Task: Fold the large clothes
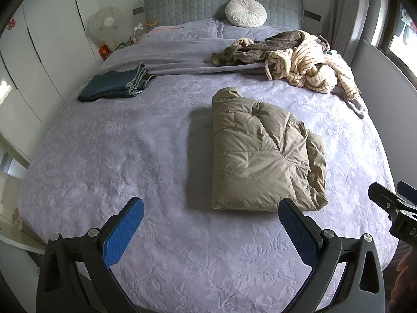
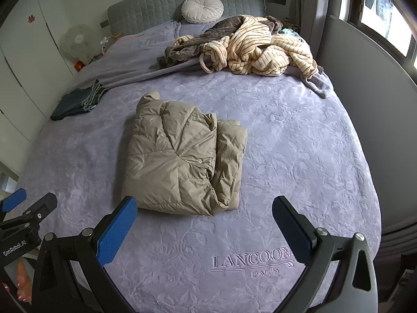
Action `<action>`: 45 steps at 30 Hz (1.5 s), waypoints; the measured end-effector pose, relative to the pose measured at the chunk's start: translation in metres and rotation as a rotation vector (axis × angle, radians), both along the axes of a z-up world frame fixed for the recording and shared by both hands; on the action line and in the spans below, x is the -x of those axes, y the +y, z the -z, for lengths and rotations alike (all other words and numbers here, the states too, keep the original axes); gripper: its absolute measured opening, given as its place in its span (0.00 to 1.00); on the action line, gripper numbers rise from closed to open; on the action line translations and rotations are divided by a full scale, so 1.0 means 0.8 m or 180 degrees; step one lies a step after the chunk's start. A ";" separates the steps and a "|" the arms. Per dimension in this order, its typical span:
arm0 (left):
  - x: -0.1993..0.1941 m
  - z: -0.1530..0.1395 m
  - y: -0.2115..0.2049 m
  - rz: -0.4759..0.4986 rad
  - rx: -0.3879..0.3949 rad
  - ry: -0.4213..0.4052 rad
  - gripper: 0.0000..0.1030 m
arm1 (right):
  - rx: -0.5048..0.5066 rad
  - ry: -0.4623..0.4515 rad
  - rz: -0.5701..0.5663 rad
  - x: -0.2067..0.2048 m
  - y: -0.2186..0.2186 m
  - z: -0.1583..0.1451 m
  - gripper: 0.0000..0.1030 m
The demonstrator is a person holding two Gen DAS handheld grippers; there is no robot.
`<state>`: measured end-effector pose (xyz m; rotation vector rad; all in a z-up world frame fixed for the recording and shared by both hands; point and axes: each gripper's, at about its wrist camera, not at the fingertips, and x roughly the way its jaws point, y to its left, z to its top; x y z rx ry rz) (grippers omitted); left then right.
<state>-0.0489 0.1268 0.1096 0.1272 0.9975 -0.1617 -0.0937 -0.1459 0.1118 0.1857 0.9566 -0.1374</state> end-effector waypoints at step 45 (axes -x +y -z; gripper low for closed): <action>-0.002 0.000 0.001 0.0012 -0.0008 -0.0003 1.00 | 0.0007 0.0003 -0.0017 0.001 -0.001 -0.002 1.00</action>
